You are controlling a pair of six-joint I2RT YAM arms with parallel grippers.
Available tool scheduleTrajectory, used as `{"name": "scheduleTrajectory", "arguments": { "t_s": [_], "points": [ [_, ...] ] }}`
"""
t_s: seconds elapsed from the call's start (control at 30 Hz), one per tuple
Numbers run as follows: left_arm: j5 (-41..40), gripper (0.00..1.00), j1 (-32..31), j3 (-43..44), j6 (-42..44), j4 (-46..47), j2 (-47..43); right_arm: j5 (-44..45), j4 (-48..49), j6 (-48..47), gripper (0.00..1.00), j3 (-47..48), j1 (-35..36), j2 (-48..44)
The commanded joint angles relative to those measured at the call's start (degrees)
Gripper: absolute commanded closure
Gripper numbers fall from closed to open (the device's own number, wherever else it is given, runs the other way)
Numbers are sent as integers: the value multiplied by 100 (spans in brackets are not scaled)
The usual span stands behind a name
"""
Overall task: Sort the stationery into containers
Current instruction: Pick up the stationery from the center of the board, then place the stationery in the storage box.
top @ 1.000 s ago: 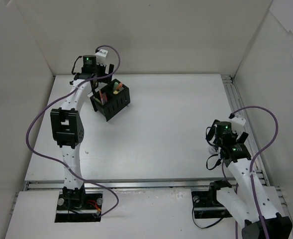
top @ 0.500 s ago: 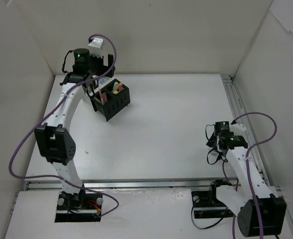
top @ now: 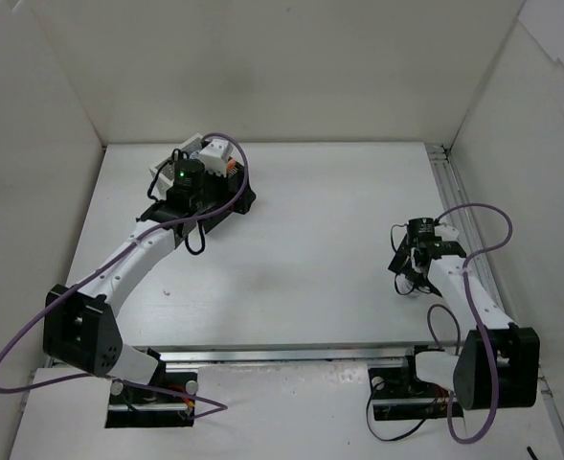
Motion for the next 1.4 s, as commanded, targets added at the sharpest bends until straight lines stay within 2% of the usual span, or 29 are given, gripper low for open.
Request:
{"name": "scheduleTrajectory", "arguments": {
  "t_s": [0.0, 0.1, 0.23, 0.37, 0.47, 0.53, 0.6, 0.67, 0.7, 0.87, 1.07, 1.17, 1.37],
  "points": [
    [-403, 0, -174, -4, -10, 27, -258, -40, 327, -241, 7, 330, -44, 527],
    [-387, 0, -228, -153, -2, -35, -302, -41, 335, -250, 18, 401, -44, 722],
    [-229, 0, -289, -259, 209, 35, -364, -119, 344, -285, 48, 419, -36, 784],
    [26, 1, -351, -391, 542, 122, -530, -434, 493, -618, 61, 445, -36, 688],
    [684, 1, -456, -707, 867, 561, -627, -1049, 704, -1277, 68, 454, -36, 503],
    [1561, 1, -456, -874, 1271, 738, -662, -1401, 766, -1750, 69, 533, -36, 319],
    [2779, 1, -526, -892, 1989, 686, -601, -2410, 958, -2042, 68, 638, 174, 170],
    [3390, 0, -710, -822, 2422, 502, -453, -3628, 1125, -2377, 68, 804, 402, 134],
    [3680, 0, -807, -674, 2772, 266, -382, -3861, 1144, -2464, 68, 892, 534, 107],
    [3858, 1, -1352, -234, 3180, -298, 197, -4653, 1144, -3703, 68, 1315, 1745, -138],
    [4499, 1, -1713, 145, 3742, -632, 479, -5621, 1039, -5091, 68, 1657, 2705, -236],
    [4947, 1, -1766, 268, 4058, -948, 498, -5455, 1030, -5479, 68, 1833, 2961, -166],
    [4958, 0, -1818, 207, 4244, -1055, 427, -5885, 1030, -5603, 69, 2229, 3040, 107]
  ]
}}
